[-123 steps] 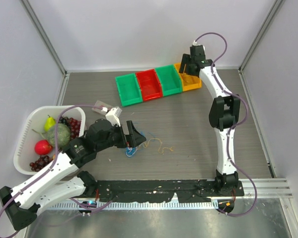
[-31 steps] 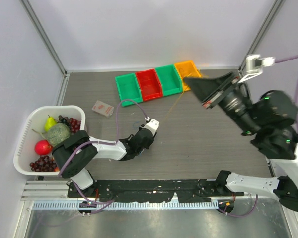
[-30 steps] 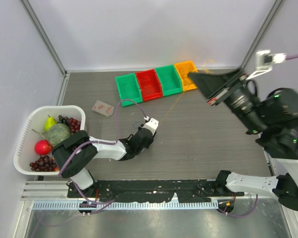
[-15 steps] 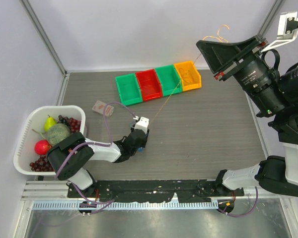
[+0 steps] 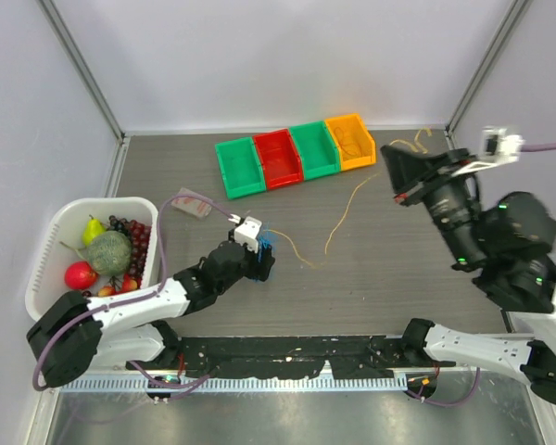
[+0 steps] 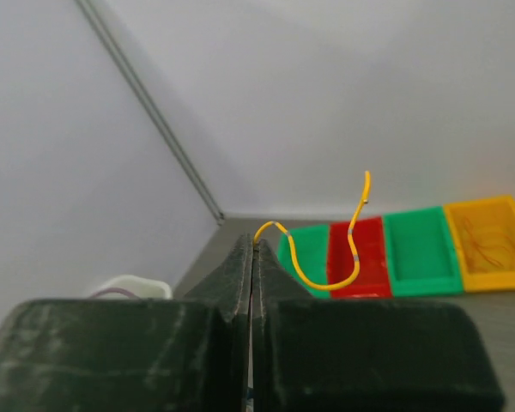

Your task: Untangle the cables

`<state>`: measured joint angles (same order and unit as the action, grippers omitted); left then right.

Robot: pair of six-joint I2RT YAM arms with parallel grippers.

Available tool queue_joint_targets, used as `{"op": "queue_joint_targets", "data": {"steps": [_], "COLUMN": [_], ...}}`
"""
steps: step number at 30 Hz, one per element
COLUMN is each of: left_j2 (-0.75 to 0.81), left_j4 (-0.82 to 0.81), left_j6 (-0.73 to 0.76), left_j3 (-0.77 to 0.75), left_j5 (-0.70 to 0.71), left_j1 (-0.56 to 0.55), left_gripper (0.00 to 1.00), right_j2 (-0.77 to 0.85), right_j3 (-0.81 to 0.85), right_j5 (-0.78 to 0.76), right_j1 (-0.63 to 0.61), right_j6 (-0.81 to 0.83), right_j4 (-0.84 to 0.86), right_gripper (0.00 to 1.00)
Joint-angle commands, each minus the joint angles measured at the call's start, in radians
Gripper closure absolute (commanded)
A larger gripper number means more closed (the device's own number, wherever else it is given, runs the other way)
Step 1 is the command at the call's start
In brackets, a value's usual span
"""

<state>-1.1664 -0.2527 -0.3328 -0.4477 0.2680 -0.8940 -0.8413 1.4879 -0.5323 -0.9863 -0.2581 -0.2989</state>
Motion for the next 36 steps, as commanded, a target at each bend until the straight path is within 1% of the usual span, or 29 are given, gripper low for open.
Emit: {"op": "queue_joint_targets", "data": {"steps": [1, 3, 4, 7, 9, 11, 14, 17, 19, 20, 22, 24, 26, 27, 30, 32, 34, 35, 36], "left_j2": [0.076, 0.068, 0.059, 0.028, -0.005, -0.048, -0.087, -0.134, -0.128, -0.106, -0.034, 0.014, 0.024, 0.017, -0.039, -0.087, -0.122, -0.127, -0.124], "left_j4": [0.072, 0.087, 0.102, 0.086, 0.073, 0.073, 0.061, 0.088, 0.067, 0.041, -0.035, -0.113, -0.146, -0.140, -0.096, -0.103, -0.150, -0.187, -0.232], "left_j6": [-0.002, -0.040, -0.061, -0.116, -0.146, -0.155, -0.153, -0.150, -0.143, -0.143, -0.132, -0.115, -0.103, -0.098, -0.058, -0.046, -0.066, -0.086, -0.110], "left_j3": [0.010, 0.006, -0.003, 0.001, 0.006, -0.002, -0.012, -0.048, -0.052, -0.042, -0.013, -0.005, -0.035, -0.060, -0.156, -0.207, -0.226, -0.224, -0.217], "left_j5": [0.002, 0.014, 0.023, 0.013, 0.005, -0.015, -0.035, -0.049, -0.107, -0.142, -0.251, -0.439, -0.534, -0.559, -0.566, -0.566, -0.570, -0.576, -0.584], "left_j1": [0.035, 0.062, 0.073, 0.121, 0.153, 0.173, 0.175, 0.179, 0.179, 0.179, 0.179, 0.178, 0.170, 0.161, 0.119, 0.087, 0.070, 0.069, 0.069], "left_gripper": [0.35, 0.38, 0.39, 0.39, 0.38, 0.38, 0.40, 0.43, 0.44, 0.42, 0.35, 0.27, 0.19, 0.18, 0.18, 0.21, 0.23, 0.23, 0.24], "right_j2": [0.034, 0.045, 0.044, 0.053, 0.097, 0.152, 0.191, 0.182, 0.177, 0.174, 0.142, 0.121, 0.104, 0.100, 0.068, 0.030, -0.025, -0.048, -0.095], "right_j3": [-0.054, -0.008, 0.052, 0.165, 0.218, 0.218, 0.192, 0.163, 0.120, 0.109, 0.080, 0.060, 0.049, 0.048, 0.078, 0.122, 0.178, 0.199, 0.257], "right_j5": [-0.213, -0.241, -0.259, -0.392, -0.410, -0.396, -0.382, -0.348, -0.331, -0.328, -0.330, -0.321, -0.307, -0.295, -0.255, -0.204, -0.115, -0.041, 0.000], "right_j1": [-0.002, -0.003, -0.002, -0.002, -0.002, -0.002, -0.005, -0.006, -0.006, -0.008, -0.008, -0.008, -0.006, -0.006, -0.006, -0.006, -0.006, -0.006, -0.006], "right_j6": [0.083, 0.143, 0.202, 0.324, 0.396, 0.399, 0.393, 0.343, 0.330, 0.332, 0.332, 0.329, 0.318, 0.313, 0.278, 0.229, 0.165, 0.137, 0.097], "right_j4": [0.061, 0.079, 0.070, 0.064, 0.101, 0.133, 0.159, 0.113, 0.128, 0.129, 0.127, 0.119, 0.113, 0.112, 0.112, 0.087, 0.067, 0.058, 0.040], "right_gripper": [0.99, 0.99, 0.99, 0.99, 0.99, 0.99, 0.99, 0.99, 0.99, 0.99, 0.99, 0.99, 0.99, 0.99, 0.99, 0.99, 0.99, 0.99, 0.99]}}
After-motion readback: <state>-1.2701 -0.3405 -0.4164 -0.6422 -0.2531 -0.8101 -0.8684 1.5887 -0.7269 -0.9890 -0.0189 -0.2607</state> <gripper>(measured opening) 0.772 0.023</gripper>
